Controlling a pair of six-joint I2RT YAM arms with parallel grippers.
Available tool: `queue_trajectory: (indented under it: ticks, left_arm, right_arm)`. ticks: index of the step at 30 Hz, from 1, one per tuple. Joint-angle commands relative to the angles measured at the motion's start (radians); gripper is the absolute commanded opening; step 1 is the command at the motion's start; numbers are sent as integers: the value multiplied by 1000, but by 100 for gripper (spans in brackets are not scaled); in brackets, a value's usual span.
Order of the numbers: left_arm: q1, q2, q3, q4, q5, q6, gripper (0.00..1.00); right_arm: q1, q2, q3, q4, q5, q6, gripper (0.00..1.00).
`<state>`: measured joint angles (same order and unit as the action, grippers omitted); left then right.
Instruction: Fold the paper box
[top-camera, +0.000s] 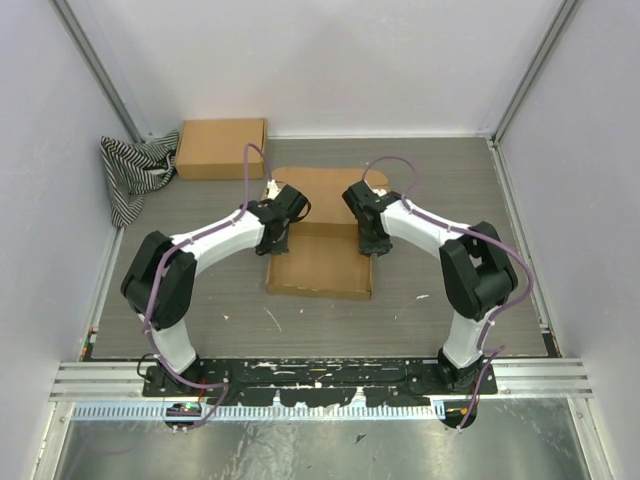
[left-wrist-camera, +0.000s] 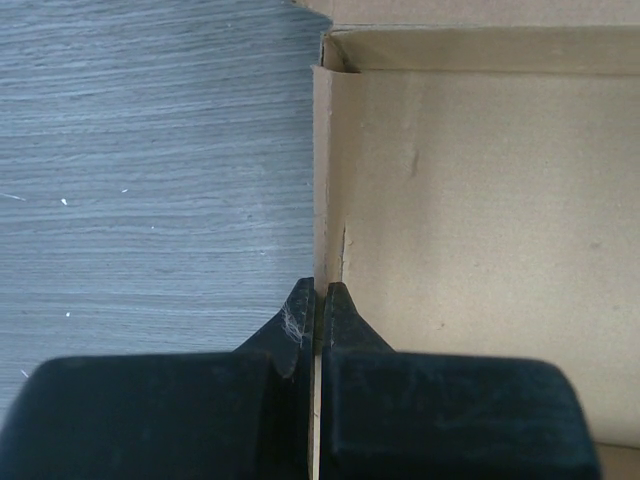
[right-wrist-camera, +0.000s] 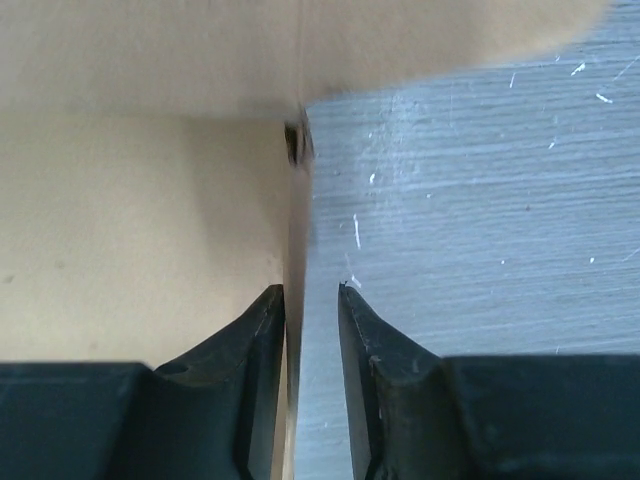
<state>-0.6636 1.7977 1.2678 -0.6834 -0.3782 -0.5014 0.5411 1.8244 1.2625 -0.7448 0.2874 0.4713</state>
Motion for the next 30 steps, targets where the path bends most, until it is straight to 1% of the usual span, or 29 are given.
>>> queue_trajectory:
  ticks: [1,4,5,6,8,9,10,14,15,16,17,18,19,20,21,22,24,26,28,30]
  left_arm:
    - [10,-38,-56,5,-48,-11,0]
    - [10,-51,-62,11,-50,-20,0]
    - [10,-56,-64,12,-50,-21,0]
    - [10,-59,-64,13,-50,-24,0]
    - [10,-68,-65,14,-47,-29,0]
    - [10,-71,-65,15,-46,-30,0]
    - [10,-76,-62,11,-45,-33,0]
    - [10,-91,-52,-5,-36,-36,0]
    - [10,-99,-50,-6,-28,-34,0]
    - [10,-105,-47,-7,-14,-31,0]
    - [10,-113,-46,-8,-3,-31,2]
    - [10,-123,-45,-11,12,-32,13]
    - [12,-133,-40,-16,30,-33,32]
    - [16,-147,-32,-25,47,-35,45]
    - [19,-159,-21,-37,59,-38,56]
    - [25,-173,-8,-49,68,-40,64]
    - [50,-195,25,-71,106,-39,73]
    - [112,-202,63,-86,186,-36,78]
    - [180,-193,89,-78,236,-39,80]
    - [246,-159,124,-64,239,-42,80]
  right_arm:
    - [-1,-125,-22,-50,-56,18,33]
    - [5,-152,-81,-34,-153,5,31]
    - [7,-155,-97,-27,-168,4,29]
    - [6,-152,-108,-22,-171,1,24]
    - [6,-133,-117,-16,-165,-1,9]
    - [6,-125,-121,-9,-166,0,4]
    - [6,-121,-121,-3,-167,1,1]
    - [5,-131,-122,17,-147,18,1]
    - [5,-131,-108,8,-128,23,3]
    - [5,-132,-93,-5,-106,26,13]
    - [5,-137,-76,-17,-80,31,27]
    - [6,-147,-61,-27,-50,29,35]
    - [4,-162,-46,-32,-37,28,41]
    - [0,-179,-31,-37,-29,27,45]
    - [-6,-198,-16,-41,-26,26,48]
    - [-18,-216,-2,-41,-28,21,49]
    - [-49,-247,30,-39,-41,2,50]
    - [-92,-270,65,-31,-40,-32,51]
    - [-143,-262,104,-25,-32,-62,53]
    - [-197,-241,147,-10,-46,-92,53]
